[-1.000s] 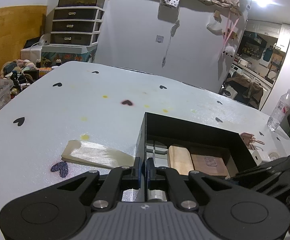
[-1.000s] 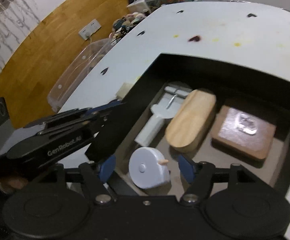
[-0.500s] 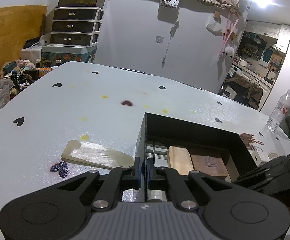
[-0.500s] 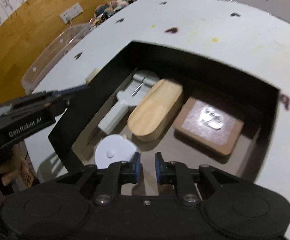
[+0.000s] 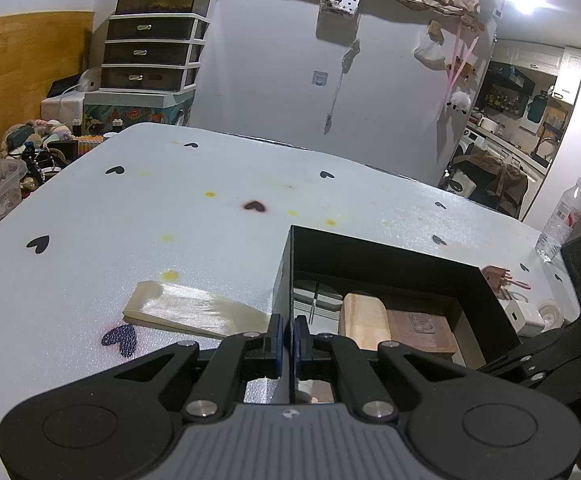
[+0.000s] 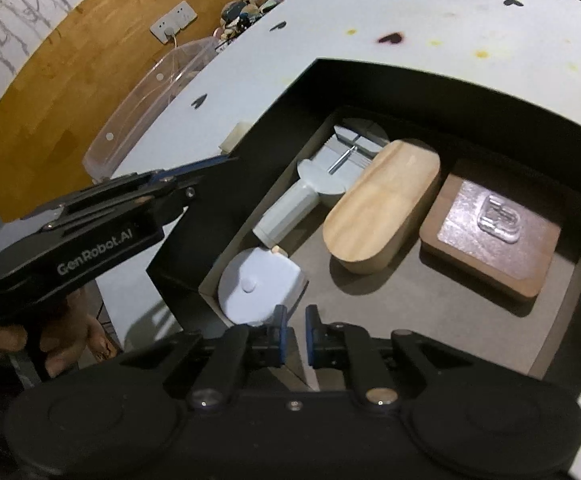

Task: Organize rigid objects
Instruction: 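Move the right tool to the white cube charger and grasp it, then lower the white charger into the black box beside the tape measure and release, then move the right tool to the clear suction cup hook and grasp it, then carry the suction cup hook into the black box and release it, then move the right tool to the nail polish box with brown stick and grasp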

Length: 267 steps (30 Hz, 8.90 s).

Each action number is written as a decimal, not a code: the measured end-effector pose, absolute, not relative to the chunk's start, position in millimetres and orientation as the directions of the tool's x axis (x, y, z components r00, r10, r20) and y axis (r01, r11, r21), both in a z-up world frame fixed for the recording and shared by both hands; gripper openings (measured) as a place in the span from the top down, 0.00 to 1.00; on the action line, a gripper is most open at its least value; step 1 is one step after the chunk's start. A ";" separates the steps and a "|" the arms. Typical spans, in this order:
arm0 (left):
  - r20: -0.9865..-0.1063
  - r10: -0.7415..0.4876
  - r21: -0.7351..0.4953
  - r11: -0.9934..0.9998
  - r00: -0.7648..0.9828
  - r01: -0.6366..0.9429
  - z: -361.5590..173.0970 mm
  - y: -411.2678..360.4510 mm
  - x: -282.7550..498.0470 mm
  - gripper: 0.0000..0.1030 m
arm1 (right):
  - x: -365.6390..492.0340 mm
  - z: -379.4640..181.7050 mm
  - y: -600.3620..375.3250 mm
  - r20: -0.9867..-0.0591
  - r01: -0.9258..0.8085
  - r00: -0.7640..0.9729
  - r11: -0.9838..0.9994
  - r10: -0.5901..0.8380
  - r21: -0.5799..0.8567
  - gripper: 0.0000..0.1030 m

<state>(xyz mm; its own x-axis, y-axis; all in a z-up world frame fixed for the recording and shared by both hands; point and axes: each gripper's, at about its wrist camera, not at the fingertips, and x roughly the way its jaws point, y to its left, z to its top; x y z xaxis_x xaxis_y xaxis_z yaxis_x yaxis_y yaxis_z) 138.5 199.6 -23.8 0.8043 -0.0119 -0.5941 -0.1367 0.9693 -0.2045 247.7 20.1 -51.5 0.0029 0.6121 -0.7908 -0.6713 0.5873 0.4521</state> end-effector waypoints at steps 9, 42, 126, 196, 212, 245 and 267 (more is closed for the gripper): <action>-0.593 -0.012 -0.204 0.969 0.805 -0.136 -23.8 199.8 138.5 0.96 | 238.2 -18.2 -10.3 -0.719 -0.684 0.138 0.591 0.681 0.428 0.57; -0.587 -0.004 -0.201 0.969 0.809 -0.141 -19.1 199.5 137.6 0.96 | 226.4 -21.1 -143.8 -0.544 -0.369 0.728 0.907 0.417 0.202 0.00; -0.575 -0.035 -0.236 0.963 0.817 -0.126 -25.7 204.4 139.4 0.95 | 253.1 -30.3 1.3 -0.852 -0.954 0.079 0.286 0.518 0.086 0.74; -0.578 -0.023 -0.228 0.964 0.815 -0.135 -25.2 208.0 139.1 0.96 | 294.2 -80.6 -256.3 -0.562 -0.054 0.783 0.930 0.266 0.364 0.66; -0.578 -0.023 -0.229 0.964 0.816 -0.135 -25.3 207.8 139.1 0.96 | 233.4 12.2 -132.8 -0.421 -0.611 0.642 0.760 0.640 0.223 0.67; -0.572 -0.031 -0.236 0.963 0.819 -0.128 -25.8 202.1 140.2 0.95 | 239.9 -29.8 -2.9 -0.725 -0.782 0.414 0.623 0.551 0.027 0.38; -0.573 -0.024 -0.232 0.963 0.819 -0.134 -25.7 202.1 140.7 0.96 | 224.9 5.5 -82.3 -0.536 -0.603 0.630 0.789 0.563 0.119 0.00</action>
<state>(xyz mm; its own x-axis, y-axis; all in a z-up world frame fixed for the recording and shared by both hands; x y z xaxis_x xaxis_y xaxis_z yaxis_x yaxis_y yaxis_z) 140.7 202.1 -25.7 0.8189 -0.0243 -0.5734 -0.1340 0.9634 -0.2322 224.9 -82.3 5.5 0.6296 0.5626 -0.5358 -0.6033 0.7885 0.1191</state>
